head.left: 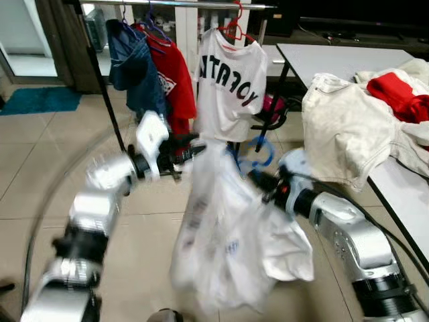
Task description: Hang hanger
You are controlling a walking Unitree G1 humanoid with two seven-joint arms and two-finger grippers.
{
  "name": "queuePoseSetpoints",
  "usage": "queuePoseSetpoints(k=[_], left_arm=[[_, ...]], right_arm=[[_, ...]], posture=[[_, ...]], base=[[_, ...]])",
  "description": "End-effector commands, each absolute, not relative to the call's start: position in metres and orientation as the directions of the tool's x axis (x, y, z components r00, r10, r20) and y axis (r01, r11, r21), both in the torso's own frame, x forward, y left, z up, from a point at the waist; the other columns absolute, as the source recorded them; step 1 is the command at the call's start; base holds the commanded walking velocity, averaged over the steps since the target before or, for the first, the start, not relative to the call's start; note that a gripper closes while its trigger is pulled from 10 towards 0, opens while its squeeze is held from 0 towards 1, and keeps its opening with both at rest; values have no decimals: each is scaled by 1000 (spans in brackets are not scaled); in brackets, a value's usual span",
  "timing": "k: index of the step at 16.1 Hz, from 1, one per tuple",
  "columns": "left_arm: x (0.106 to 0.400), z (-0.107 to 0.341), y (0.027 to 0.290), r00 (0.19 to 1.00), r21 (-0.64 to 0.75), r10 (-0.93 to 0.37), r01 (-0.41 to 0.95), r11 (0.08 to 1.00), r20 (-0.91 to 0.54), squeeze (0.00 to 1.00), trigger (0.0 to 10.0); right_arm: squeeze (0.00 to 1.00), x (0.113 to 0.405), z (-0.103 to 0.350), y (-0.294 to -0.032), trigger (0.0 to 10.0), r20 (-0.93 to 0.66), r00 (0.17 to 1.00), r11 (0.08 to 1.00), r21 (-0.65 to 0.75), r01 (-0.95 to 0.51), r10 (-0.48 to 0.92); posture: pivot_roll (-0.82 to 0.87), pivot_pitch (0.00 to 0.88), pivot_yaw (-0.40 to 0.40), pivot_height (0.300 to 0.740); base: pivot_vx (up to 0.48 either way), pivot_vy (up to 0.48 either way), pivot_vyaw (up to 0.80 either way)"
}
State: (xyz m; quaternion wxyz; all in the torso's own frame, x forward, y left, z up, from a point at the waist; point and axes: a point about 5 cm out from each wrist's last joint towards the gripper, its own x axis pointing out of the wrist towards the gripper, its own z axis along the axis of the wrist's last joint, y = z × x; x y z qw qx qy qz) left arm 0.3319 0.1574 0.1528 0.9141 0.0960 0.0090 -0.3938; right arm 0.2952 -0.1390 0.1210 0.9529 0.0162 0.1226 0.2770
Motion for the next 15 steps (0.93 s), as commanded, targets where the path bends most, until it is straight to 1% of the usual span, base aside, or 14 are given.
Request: queuePoseSetpoints(k=[1,2,3,4,5,6,8,9,10,12,15], left_arm=[[334,152,165,779,188,-619,625,758,-98,0,10000],[329,146,171,834,190,-546,551,813,-80,0,10000],[325,142,173,856,160,-512,517,841,-73,0,10000],[319,138,176,880,127,-470,475,871,-66,0,10000],[312,133,177,895,135,-440,447,884,-77,0,10000],[308,125,174,907,123,-410,420,899,-95,0,10000],[310,125,168,921,100,-379,387,917,-89,0,10000],[311,125,164,921,93,-379,386,918,-87,0,10000],[312,124,162,924,78,-374,380,922,-85,0,10000],[309,121,161,931,44,-352,357,933,-95,0,10000],[309,123,162,935,50,-342,347,936,-90,0,10000]], right_arm=[[0,297,115,-155,0,-217,902,927,128,-353,373],[0,294,106,-157,0,-221,936,952,196,-234,275],[0,292,102,-159,7176,-234,947,963,206,-175,222],[0,290,96,-162,10000,-252,955,975,192,-109,156],[0,289,89,-166,10000,-299,950,980,195,-35,93],[0,289,87,-173,10000,-312,950,981,190,30,31],[0,288,86,-173,10000,-329,944,993,118,28,12],[0,289,85,-170,10000,-320,947,995,94,-13,42],[0,289,85,-165,10000,-309,948,993,113,-46,79],[0,289,92,-157,10000,-247,967,989,147,-28,64],[0,291,95,-157,10000,-229,972,982,188,-14,58]], posture=[[-163,0,-27,740],[-166,0,-20,740],[-172,0,-9,740],[-172,0,-9,740],[-177,0,1,740],[-178,0,-5,740],[-175,0,-6,740],[-178,0,1,740],[-183,0,5,740],[-180,0,4,740],[-171,0,-5,740]], base=[[0,0,0],[0,0,0],[0,0,0],[0,0,0],[0,0,0],[0,0,0],[0,0,0],[251,0,0],[262,0,0],[302,0,0],[347,0,0]])
